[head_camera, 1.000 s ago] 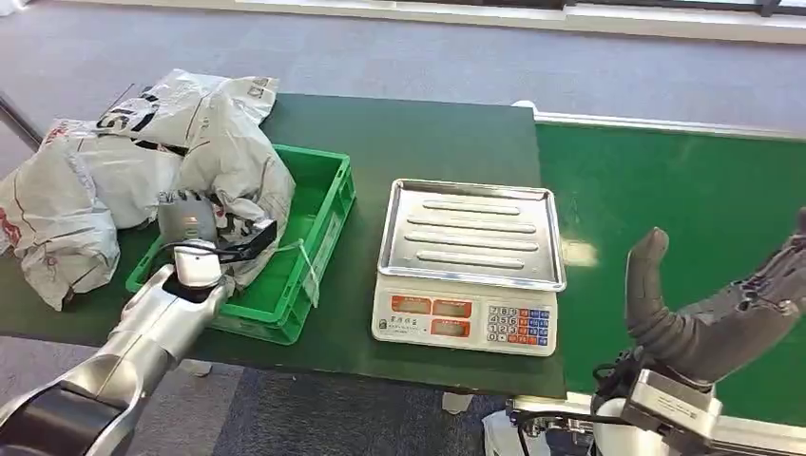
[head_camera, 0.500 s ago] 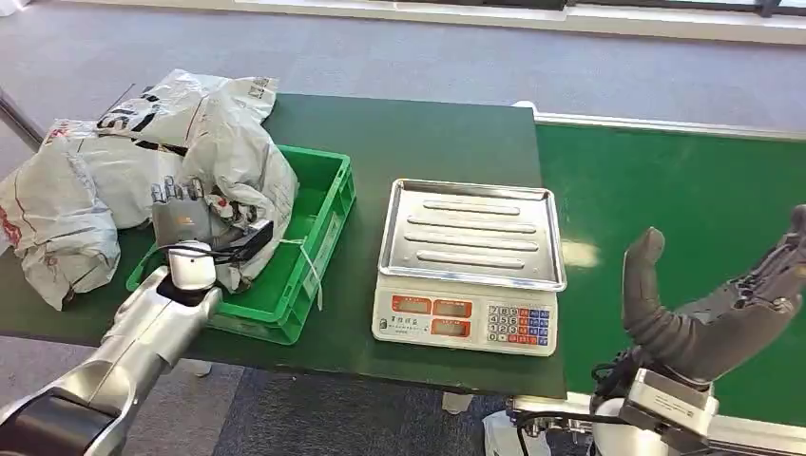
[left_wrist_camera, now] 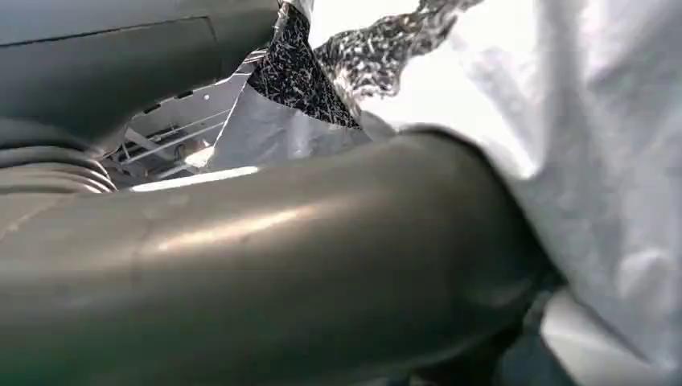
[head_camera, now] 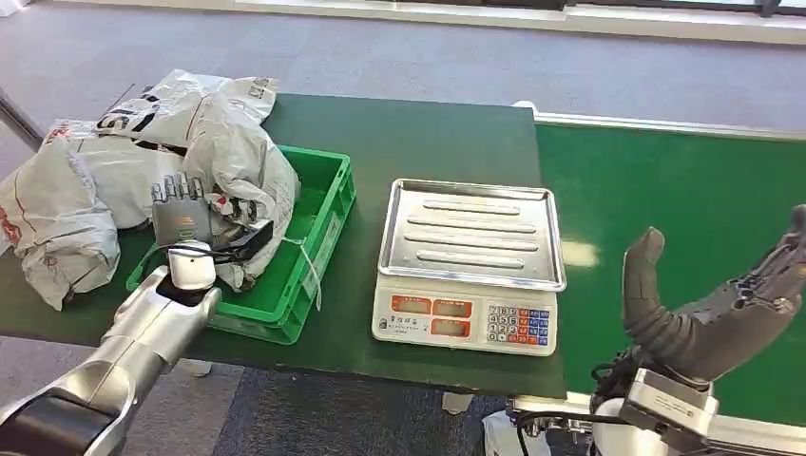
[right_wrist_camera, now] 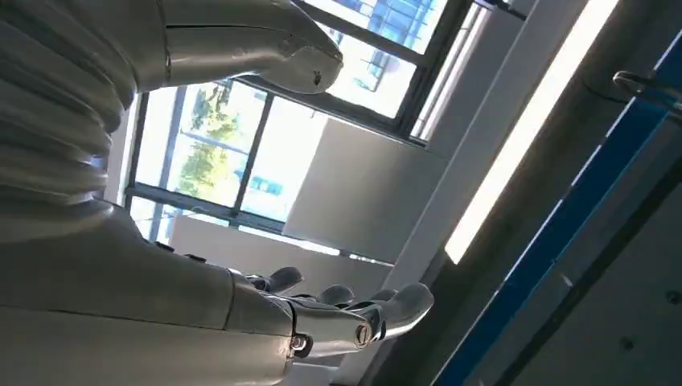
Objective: Moved the parcel from conveyor to table for the left to box.
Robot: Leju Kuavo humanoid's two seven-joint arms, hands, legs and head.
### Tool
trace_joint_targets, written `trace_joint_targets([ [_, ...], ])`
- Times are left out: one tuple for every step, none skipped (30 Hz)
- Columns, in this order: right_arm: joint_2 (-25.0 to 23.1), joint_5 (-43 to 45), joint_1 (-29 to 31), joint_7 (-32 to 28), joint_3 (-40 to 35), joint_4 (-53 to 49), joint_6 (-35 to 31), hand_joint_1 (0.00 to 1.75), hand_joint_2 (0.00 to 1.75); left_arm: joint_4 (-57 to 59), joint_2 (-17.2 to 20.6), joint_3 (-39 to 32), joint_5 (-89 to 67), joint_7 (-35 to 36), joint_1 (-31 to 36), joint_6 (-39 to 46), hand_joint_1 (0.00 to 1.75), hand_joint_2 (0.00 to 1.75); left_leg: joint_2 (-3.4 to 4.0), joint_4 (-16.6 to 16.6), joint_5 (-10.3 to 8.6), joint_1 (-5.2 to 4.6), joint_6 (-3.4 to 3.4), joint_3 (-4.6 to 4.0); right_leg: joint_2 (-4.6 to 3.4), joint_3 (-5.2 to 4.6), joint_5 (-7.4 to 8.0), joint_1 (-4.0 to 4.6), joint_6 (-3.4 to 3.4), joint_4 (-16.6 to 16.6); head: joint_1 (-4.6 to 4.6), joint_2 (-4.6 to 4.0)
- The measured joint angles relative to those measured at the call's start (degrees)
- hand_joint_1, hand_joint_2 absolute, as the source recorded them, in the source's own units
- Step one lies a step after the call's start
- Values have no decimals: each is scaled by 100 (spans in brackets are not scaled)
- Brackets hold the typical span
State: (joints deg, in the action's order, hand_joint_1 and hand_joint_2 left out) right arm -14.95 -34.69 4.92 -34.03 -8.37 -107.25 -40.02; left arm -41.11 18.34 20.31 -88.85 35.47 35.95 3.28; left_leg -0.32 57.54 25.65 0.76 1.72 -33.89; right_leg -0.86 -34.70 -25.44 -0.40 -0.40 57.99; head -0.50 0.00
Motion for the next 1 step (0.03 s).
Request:
trace_joint_targets([
  [0, 0, 0, -2, 0, 0, 0, 0, 175, 0, 0, 0, 0, 0, 0, -2, 0, 0, 0, 0, 0, 0, 0, 0, 0, 0, 0, 0, 0, 0, 0, 0],
])
